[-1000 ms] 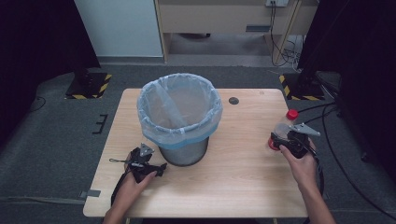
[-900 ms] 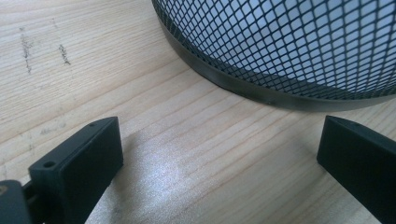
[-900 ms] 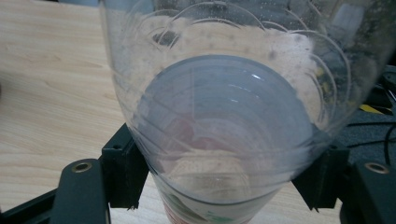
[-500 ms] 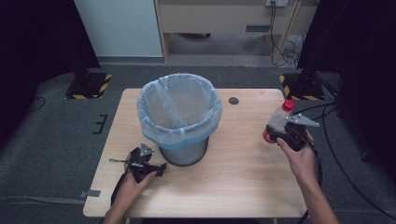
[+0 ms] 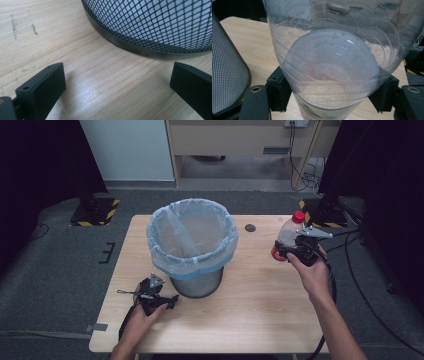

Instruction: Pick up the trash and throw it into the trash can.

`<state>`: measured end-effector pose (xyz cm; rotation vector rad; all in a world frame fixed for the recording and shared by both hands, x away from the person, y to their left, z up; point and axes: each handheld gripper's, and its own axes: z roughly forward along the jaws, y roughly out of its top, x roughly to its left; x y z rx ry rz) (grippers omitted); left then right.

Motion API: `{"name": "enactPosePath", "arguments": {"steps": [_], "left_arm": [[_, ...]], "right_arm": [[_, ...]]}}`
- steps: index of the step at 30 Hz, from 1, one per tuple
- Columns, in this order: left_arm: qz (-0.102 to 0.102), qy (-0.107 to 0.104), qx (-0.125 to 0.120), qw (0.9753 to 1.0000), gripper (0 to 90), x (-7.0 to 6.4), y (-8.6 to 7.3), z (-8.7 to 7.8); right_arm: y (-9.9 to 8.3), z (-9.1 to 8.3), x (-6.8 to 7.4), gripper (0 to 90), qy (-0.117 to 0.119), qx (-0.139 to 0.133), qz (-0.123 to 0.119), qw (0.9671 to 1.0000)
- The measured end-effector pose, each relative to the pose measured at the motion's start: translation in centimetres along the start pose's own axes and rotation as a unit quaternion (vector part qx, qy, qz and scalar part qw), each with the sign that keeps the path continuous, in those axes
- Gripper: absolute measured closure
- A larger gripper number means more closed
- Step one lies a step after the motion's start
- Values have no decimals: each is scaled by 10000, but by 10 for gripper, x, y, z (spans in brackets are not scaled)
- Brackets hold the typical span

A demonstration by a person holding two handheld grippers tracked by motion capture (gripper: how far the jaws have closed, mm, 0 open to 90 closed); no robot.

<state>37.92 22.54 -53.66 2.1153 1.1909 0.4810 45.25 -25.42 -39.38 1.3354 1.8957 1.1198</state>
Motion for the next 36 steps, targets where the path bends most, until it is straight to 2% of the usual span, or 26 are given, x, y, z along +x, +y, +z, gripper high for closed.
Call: {"name": "enactPosePath", "arguments": {"steps": [13, 26, 29, 36], "left_arm": [[2, 3, 3, 10000, 0, 0, 0, 0], [0, 3, 3, 10000, 0, 0, 0, 0], [1, 3, 2, 10000, 0, 0, 0, 0], [1, 2, 3, 10000, 0, 0, 0, 0]], "right_arm": [[19, 6, -2, 299, 10, -56, 0, 10000], [50, 22, 1, 299, 33, -203, 35, 9998], [62, 21, 9, 299, 99, -291, 5, 9995], [76, 17, 24, 299, 244, -415, -16, 9988]]}}
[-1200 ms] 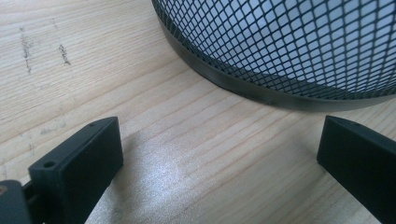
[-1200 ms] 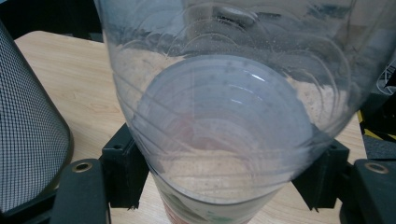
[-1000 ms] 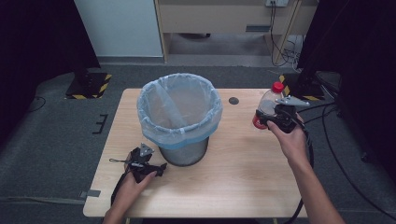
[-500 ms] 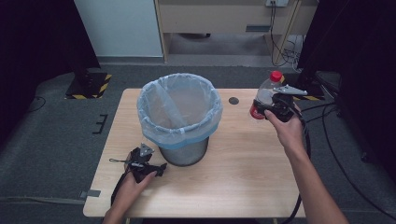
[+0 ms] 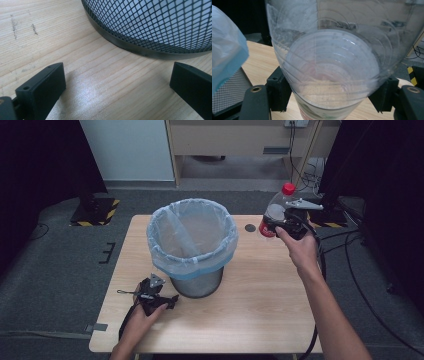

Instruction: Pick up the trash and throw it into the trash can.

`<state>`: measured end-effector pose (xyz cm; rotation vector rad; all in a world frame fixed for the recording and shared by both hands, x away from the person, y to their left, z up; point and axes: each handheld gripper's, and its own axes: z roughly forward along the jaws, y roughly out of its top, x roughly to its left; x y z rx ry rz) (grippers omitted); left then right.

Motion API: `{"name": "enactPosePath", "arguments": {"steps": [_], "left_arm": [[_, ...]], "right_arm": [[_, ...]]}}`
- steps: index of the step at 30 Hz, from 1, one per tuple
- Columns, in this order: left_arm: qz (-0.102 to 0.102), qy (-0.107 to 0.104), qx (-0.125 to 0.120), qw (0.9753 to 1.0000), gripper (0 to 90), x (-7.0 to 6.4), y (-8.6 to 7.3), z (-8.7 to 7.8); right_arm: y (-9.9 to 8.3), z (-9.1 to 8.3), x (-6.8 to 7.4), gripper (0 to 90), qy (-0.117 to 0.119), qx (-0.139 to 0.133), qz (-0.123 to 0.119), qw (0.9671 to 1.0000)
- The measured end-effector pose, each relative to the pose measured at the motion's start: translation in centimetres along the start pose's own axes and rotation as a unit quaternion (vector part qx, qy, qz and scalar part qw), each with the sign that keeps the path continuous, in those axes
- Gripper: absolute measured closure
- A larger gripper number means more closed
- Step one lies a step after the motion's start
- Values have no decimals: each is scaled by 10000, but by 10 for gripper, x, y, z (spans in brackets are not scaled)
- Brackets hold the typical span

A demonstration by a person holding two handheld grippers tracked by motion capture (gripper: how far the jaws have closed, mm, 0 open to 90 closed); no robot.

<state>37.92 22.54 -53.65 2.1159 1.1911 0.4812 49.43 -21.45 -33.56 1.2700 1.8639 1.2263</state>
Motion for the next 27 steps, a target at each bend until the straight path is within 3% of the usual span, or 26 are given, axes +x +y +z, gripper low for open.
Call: {"name": "enactPosePath", "arguments": {"steps": [9, 18, 27], "left_arm": [[0, -2, -2, 10000, 0, 0, 0, 0], [-5, 2, -11, 10000, 0, 0, 0, 0], [-7, -1, -11, 10000, 0, 0, 0, 0]], "right_arm": [[18, -6, 11, 299, 57, -113, -58, 9999], [48, -20, 31, 299, 136, -458, -321, 9983], [68, -29, 47, 300, 222, -635, -386, 9970]]}}
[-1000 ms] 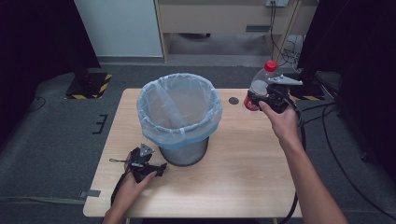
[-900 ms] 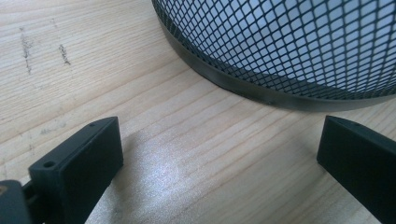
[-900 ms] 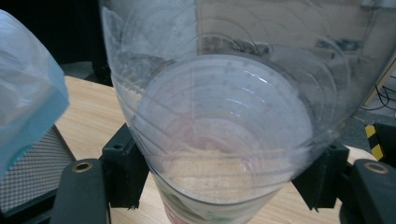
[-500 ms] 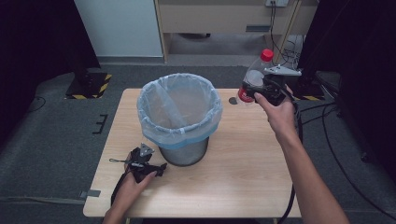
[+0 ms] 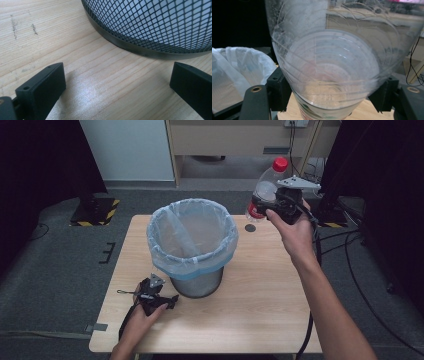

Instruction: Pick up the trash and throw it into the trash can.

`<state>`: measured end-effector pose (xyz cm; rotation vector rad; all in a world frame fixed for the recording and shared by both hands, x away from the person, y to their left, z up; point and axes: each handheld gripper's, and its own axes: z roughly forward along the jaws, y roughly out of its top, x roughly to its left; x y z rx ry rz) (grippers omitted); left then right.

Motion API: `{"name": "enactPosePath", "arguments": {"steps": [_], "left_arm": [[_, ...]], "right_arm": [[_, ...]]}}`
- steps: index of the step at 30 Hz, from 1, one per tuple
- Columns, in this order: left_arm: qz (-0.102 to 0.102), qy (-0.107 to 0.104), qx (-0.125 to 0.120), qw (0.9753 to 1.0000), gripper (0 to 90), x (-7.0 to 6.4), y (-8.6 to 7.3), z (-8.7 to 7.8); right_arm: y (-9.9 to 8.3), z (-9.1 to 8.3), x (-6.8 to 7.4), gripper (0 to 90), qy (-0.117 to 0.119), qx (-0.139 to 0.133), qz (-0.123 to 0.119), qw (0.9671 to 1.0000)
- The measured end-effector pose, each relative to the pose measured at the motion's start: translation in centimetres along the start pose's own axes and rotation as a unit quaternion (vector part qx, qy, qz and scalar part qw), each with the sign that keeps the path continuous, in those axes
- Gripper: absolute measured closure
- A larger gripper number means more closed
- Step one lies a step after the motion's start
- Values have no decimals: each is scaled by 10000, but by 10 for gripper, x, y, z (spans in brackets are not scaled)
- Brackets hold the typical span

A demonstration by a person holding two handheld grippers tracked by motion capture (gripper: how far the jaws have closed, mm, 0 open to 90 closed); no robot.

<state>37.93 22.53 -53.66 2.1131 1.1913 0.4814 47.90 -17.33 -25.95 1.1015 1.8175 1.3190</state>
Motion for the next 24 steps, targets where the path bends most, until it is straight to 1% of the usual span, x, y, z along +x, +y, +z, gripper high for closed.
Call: {"name": "enactPosePath", "arguments": {"steps": [5, 8, 14, 19, 20, 21, 22, 23, 24], "left_arm": [[1, 7, 0, 10000, 0, 0, 0, 0], [2, 7, 1, 10000, 0, 0, 0, 0], [2, 5, 1, 10000, 0, 0, 0, 0], [1, 6, 0, 10000, 0, 0, 0, 0], [1, 7, 1, 10000, 0, 0, 0, 0], [2, 1, 7, 10000, 0, 0, 0, 0], [2, 1, 7, 10000, 0, 0, 0, 0], [1, 6, 5, 10000, 0, 0, 0, 0], [1, 7, 4, 10000, 0, 0, 0, 0]], "right_arm": [[9, -2, 6, 300, 40, -102, -45, 9999], [11, -1, 9, 300, 66, -96, -80, 9999], [13, 2, 10, 300, 90, -80, -46, 9999], [19, 3, 15, 300, 157, -148, -5, 9998], [20, 3, 17, 300, 171, -154, -21, 9997], [23, 2, 22, 300, 241, -219, -27, 9995], [23, 2, 22, 300, 241, -219, -27, 9995], [25, 2, 28, 300, 286, -206, -85, 9993], [25, 1, 30, 300, 300, -219, -109, 9993]]}}
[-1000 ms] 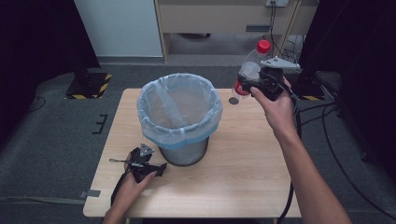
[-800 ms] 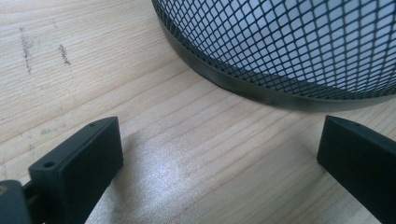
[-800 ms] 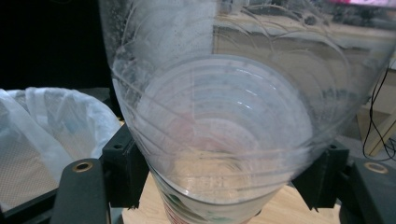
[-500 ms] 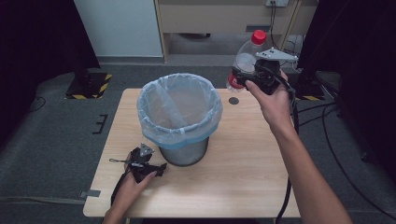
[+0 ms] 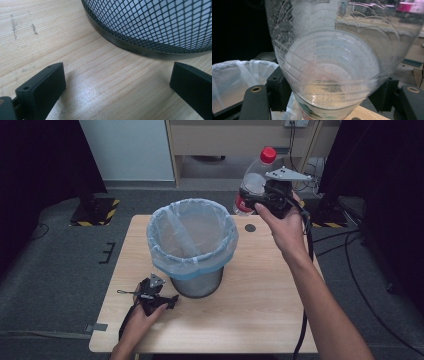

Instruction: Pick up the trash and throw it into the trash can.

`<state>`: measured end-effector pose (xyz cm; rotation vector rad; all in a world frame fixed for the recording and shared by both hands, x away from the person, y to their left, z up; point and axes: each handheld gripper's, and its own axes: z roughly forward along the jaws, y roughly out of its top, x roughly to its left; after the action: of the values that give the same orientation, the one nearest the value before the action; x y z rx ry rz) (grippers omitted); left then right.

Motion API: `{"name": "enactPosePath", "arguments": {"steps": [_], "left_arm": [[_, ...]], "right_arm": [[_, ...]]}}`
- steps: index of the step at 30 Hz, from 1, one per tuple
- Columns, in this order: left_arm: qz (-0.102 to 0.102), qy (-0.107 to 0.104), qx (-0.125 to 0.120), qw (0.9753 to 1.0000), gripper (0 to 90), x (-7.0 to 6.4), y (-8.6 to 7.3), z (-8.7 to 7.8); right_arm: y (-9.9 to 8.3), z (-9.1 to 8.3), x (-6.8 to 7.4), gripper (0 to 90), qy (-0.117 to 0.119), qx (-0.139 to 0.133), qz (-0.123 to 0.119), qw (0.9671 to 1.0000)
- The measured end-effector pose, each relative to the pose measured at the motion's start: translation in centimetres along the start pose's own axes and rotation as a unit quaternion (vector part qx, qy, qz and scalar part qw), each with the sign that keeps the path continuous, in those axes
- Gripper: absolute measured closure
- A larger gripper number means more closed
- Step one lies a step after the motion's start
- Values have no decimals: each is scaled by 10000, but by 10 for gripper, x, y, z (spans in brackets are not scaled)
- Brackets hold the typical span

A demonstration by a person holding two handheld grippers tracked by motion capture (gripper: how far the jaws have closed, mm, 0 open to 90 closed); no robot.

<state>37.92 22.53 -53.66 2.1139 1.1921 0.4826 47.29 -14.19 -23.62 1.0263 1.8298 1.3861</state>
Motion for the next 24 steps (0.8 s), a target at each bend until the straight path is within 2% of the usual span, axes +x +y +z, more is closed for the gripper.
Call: {"name": "enactPosePath", "arguments": {"steps": [12, 18, 24], "left_arm": [[0, 0, 1, 10000, 0, 0, 0, 0], [0, -1, 1, 10000, 0, 0, 0, 0], [0, -1, 1, 10000, 0, 0, 0, 0]], "right_arm": [[13, -5, 18, 300, 243, -267, 25, 9993], [18, -5, 36, 300, 466, -371, -14, 9982], [20, -1, 53, 299, 697, -344, -179, 9968]]}}
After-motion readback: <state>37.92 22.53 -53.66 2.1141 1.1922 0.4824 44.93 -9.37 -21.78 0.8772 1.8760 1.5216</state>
